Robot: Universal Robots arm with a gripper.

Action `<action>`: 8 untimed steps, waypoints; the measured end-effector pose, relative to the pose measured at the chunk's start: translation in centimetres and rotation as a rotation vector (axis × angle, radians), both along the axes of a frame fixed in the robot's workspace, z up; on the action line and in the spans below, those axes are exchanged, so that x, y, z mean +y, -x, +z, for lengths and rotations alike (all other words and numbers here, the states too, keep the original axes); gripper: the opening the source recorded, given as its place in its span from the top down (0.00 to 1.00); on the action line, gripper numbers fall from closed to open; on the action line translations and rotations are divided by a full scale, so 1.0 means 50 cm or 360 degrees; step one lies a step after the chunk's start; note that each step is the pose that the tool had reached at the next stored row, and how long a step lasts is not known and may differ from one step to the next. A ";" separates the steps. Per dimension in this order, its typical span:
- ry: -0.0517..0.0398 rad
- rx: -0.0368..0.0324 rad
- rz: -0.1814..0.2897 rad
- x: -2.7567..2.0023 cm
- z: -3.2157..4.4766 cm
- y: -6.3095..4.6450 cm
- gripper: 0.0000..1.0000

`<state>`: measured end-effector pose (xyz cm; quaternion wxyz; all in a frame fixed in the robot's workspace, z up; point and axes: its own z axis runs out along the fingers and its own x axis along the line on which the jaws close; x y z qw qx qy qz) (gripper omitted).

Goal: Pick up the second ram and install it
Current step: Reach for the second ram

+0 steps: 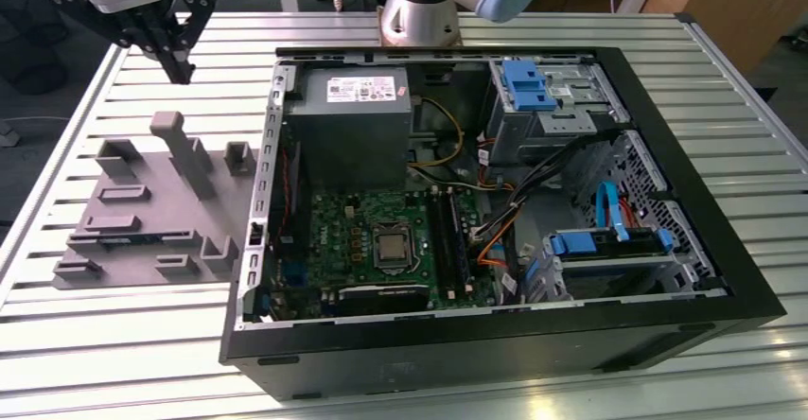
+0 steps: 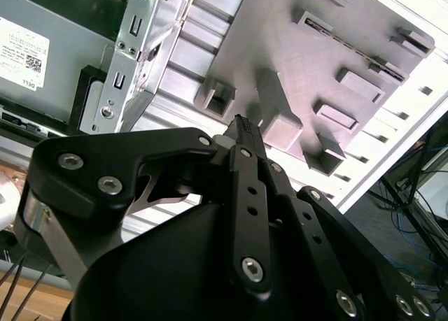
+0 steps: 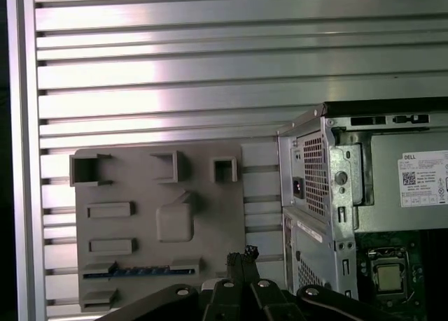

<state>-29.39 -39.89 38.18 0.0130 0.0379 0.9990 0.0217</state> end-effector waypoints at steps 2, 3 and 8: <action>0.0000 0.0000 0.0000 0.0000 0.000 0.003 0.89; 0.0000 0.0000 0.0000 0.0000 0.000 0.004 0.89; 0.0000 0.0000 0.0000 0.0000 -0.001 0.008 0.89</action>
